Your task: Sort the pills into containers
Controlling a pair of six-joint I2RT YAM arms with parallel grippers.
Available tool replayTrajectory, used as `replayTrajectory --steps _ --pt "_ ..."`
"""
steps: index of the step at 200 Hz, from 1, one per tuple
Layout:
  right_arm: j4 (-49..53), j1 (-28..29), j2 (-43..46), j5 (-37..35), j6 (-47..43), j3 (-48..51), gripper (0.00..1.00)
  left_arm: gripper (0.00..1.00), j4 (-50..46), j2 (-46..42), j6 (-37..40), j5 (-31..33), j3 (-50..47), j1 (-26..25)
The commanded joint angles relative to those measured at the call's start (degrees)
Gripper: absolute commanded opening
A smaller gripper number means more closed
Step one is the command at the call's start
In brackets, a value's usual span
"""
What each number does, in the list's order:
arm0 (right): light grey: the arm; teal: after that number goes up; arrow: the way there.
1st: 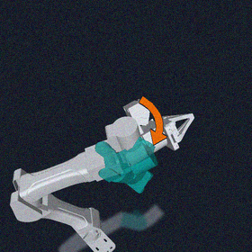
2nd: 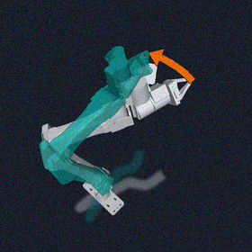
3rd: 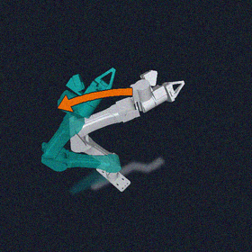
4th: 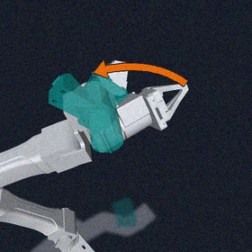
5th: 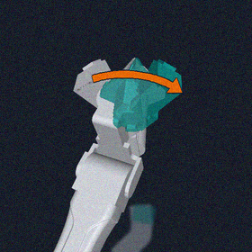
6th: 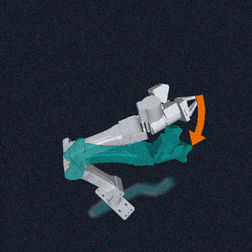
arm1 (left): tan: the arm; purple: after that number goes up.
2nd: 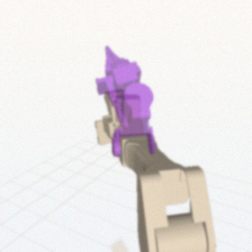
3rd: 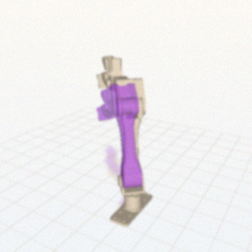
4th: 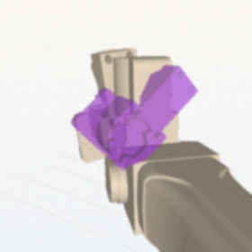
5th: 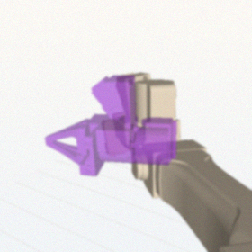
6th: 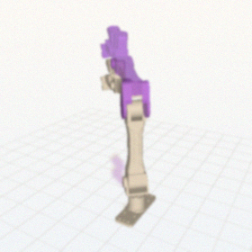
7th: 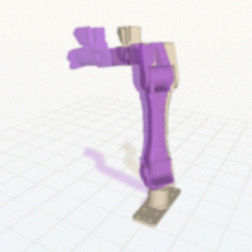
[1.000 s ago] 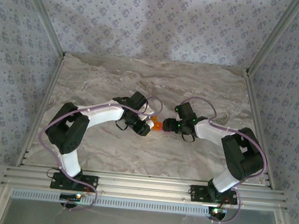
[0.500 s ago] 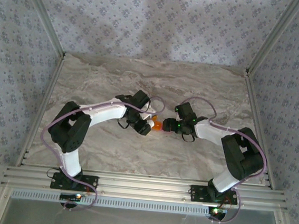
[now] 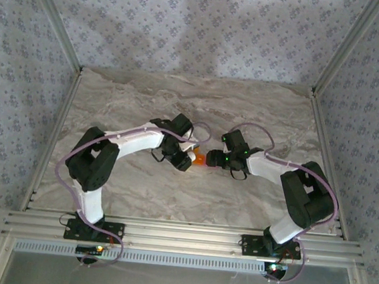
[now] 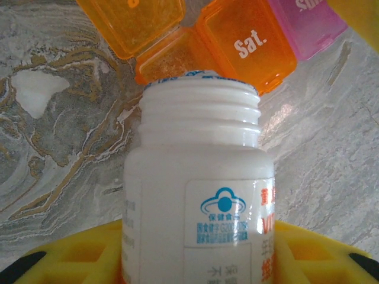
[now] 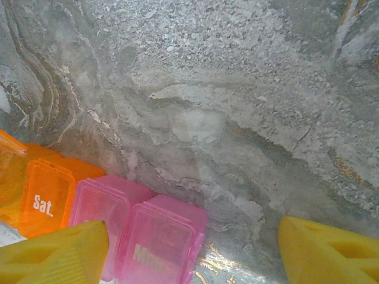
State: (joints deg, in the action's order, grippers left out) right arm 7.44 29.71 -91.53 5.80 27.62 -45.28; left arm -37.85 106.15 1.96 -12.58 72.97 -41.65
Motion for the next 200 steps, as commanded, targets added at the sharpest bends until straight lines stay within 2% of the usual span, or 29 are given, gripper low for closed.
replayTrajectory --steps 1,88,200 --pt "0.24 -0.27 -1.02 -0.01 0.68 -0.83 0.77 0.00 -3.52 0.97 1.35 1.11 2.14 -0.43" --pt "0.11 -0.25 -1.48 0.16 0.86 -0.74 0.77 0.00 -9.02 3.53 2.53 4.79 6.59 -1.61" --pt "-0.04 0.05 -1.86 0.37 0.96 -0.62 0.77 0.00 -14.16 6.24 3.64 5.72 11.71 -1.99"
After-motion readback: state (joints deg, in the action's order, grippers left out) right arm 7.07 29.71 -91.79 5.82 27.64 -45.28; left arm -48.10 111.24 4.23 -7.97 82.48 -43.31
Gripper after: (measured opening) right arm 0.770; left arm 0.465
